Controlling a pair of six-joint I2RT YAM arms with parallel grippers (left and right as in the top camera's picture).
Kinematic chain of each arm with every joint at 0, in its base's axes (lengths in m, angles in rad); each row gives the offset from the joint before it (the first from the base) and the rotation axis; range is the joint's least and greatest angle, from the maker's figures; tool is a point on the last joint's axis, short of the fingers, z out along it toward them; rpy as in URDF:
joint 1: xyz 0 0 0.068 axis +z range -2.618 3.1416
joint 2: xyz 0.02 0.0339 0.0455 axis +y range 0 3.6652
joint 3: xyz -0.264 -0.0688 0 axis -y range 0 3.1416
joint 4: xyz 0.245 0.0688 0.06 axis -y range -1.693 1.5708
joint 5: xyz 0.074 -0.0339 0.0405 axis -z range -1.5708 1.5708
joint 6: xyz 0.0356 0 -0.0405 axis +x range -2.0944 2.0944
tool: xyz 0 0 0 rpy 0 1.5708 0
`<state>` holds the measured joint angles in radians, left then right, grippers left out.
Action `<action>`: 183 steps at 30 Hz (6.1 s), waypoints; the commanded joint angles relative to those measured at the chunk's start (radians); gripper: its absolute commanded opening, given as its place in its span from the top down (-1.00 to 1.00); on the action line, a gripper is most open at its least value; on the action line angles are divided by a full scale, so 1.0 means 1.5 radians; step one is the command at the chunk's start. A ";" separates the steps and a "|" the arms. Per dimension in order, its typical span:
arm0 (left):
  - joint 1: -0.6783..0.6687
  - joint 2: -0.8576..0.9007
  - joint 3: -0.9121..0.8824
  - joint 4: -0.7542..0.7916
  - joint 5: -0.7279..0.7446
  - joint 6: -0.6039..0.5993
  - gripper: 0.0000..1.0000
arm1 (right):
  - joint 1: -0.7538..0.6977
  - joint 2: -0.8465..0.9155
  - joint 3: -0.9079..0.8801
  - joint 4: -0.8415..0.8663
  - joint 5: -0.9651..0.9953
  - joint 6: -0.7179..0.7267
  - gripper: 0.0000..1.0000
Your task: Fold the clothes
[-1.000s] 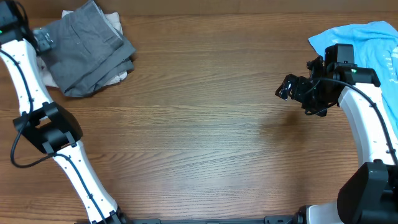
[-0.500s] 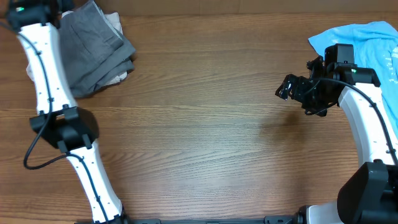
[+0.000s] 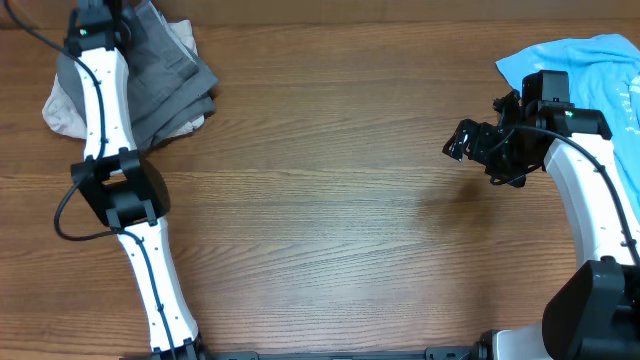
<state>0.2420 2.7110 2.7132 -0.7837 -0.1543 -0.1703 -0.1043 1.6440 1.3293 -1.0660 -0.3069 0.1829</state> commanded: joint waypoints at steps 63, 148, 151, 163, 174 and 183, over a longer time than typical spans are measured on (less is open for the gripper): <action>0.009 -0.008 0.022 0.005 -0.021 0.002 0.91 | -0.002 -0.003 0.001 0.002 0.002 0.000 -1.00; -0.105 -1.328 -0.492 -0.604 0.448 0.044 -0.99 | -0.002 -0.003 0.001 0.002 0.002 -0.001 -1.00; -0.105 -1.373 -0.491 -0.604 0.448 0.044 -0.99 | -0.002 -0.003 0.001 0.002 0.002 -0.001 -1.00; -0.105 -1.448 -0.491 -0.604 0.417 0.047 -0.99 | -0.002 -0.003 0.001 0.002 0.002 -0.001 -1.00; -0.104 -1.487 -0.609 -0.587 0.378 -0.002 -0.99 | -0.002 -0.003 0.001 0.002 0.002 -0.001 -1.00; -0.123 -1.672 -1.029 -0.247 0.379 -0.021 -1.00 | -0.002 -0.003 0.001 0.002 0.002 -0.001 -1.00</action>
<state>0.0734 0.2737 1.3121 -1.2259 0.4267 -0.1726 -0.1043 1.6440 1.3281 -1.0657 -0.3061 0.1829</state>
